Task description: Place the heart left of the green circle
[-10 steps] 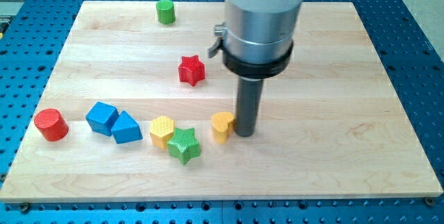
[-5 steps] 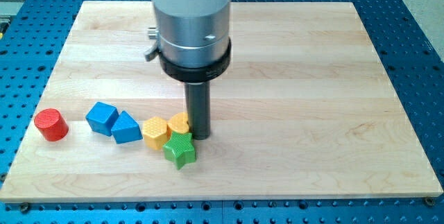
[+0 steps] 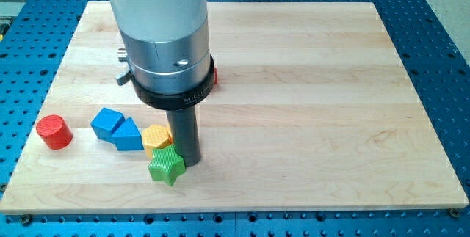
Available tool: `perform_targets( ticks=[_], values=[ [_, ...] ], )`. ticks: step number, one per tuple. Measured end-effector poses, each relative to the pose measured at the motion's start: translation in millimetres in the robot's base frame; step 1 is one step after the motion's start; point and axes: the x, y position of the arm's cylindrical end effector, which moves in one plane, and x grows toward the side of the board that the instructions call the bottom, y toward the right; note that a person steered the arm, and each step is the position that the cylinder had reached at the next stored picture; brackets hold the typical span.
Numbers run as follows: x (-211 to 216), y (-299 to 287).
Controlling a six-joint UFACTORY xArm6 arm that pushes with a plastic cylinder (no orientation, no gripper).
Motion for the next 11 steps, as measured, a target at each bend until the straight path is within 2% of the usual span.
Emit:
perform_targets(
  ticks=[4, 7, 8, 9, 11],
  values=[
    [-79.5, -12.5],
    [-78.3, -6.8],
    [-71.0, -18.8],
    [-68.4, -57.2],
    [-142.8, -101.1]
  ],
)
